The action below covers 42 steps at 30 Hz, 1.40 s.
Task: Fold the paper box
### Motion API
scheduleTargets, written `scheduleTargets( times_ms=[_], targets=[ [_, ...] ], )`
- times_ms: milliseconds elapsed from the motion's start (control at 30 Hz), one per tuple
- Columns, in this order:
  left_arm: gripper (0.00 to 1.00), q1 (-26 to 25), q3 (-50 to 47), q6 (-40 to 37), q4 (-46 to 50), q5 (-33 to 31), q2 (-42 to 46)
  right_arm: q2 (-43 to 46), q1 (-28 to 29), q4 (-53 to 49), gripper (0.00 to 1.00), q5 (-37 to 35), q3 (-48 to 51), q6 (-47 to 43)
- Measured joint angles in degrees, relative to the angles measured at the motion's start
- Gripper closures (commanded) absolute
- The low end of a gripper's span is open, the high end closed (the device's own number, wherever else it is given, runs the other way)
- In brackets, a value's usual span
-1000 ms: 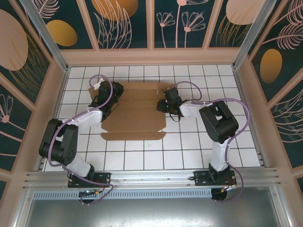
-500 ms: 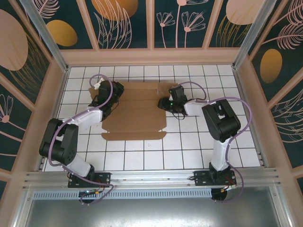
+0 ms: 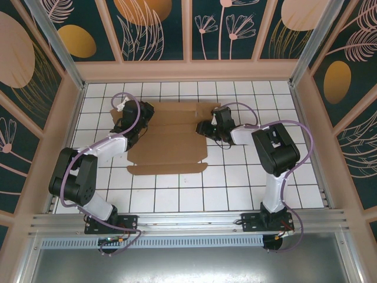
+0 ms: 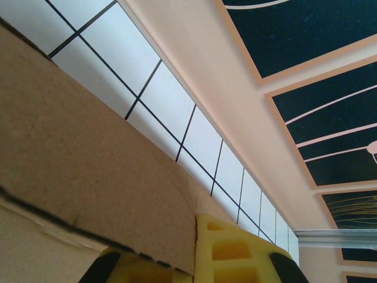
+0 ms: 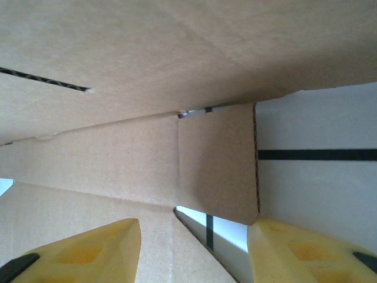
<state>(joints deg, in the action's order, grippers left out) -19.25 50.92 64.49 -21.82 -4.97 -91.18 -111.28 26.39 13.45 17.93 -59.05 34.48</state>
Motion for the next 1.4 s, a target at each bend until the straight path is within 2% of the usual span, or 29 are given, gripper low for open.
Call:
scheduleTargets(
  times_ms=[367, 567, 700, 867, 1200, 1400],
  targets=[
    [1.00, 0.00, 0.44, 0.00, 0.87, -0.02, 0.00, -0.26, 1.73, -1.92, 0.48, -6.51, -1.03, -2.73],
    [1.00, 0.00, 0.44, -0.02, 0.87, 0.00, 0.00, -1.53, 2.78, -6.49, 0.47, -10.69, -4.42, -4.17],
    [1.00, 0.00, 0.44, -0.02, 0.87, -0.02, 0.00, -2.78, 2.95, -9.01, 0.47, -10.86, -6.82, -4.17],
    [1.00, 0.00, 0.44, -0.02, 0.85, -0.02, 0.00, -3.02, 1.95, -7.02, 0.47, -6.36, -6.60, -3.37],
    [1.00, 0.39, 0.42, -0.02, 0.85, -0.17, 0.00, -3.76, -0.39, 10.71, 0.49, 8.57, -0.83, 4.70],
    [1.00, 0.50, 0.42, -0.02, 0.87, -0.26, 0.00, -3.76, -1.25, 17.64, 0.50, 13.40, 1.16, 8.35]
  ],
)
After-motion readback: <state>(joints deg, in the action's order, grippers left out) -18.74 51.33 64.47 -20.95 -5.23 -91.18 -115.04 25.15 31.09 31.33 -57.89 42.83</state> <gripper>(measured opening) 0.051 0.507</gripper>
